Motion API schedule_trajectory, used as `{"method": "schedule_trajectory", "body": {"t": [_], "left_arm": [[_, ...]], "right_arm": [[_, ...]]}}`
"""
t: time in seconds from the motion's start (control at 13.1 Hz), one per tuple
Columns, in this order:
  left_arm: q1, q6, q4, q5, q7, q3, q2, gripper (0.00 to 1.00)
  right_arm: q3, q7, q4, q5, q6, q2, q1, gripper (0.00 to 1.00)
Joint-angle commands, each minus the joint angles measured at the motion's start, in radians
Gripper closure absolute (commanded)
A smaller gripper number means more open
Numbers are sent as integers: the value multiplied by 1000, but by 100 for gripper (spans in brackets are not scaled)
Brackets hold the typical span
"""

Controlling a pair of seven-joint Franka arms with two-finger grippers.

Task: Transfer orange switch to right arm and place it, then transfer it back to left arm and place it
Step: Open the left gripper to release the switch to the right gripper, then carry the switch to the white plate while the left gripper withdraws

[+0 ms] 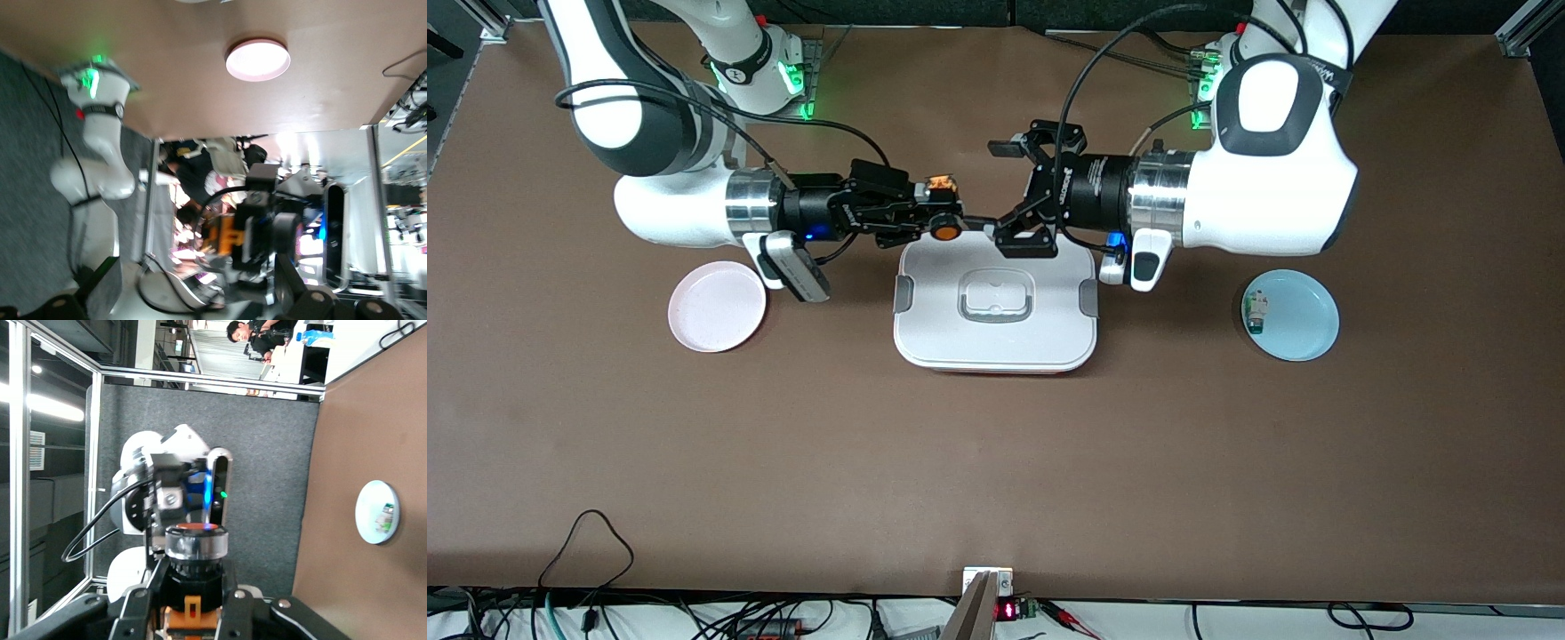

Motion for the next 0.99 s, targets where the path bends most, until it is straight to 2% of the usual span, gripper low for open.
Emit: {"method": "schedule_trajectory", "body": {"t": [0.0,0.15,0.23,0.46,0.91], "left_arm": [[5,-74,7,82,167,-1,-33,0],[5,-142,8,193,309,-3,-47,0],[5,-189,8,265,410,-4,-55,0],[-5,-295,7,490,659,-7,-81,0],[-6,-412,7,842,839,-55,-142,0]], "right_arm": [[6,-17,-23,-20,-8,-24,-13,74],[5,-17,-21,-50,-8,-25,-19,74],[5,-17,-15,-104,-8,-27,-32,74],[6,-18,5,-320,-8,-34,-91,74],[6,-50,45,-843,-6,-5,-233,74]]}}
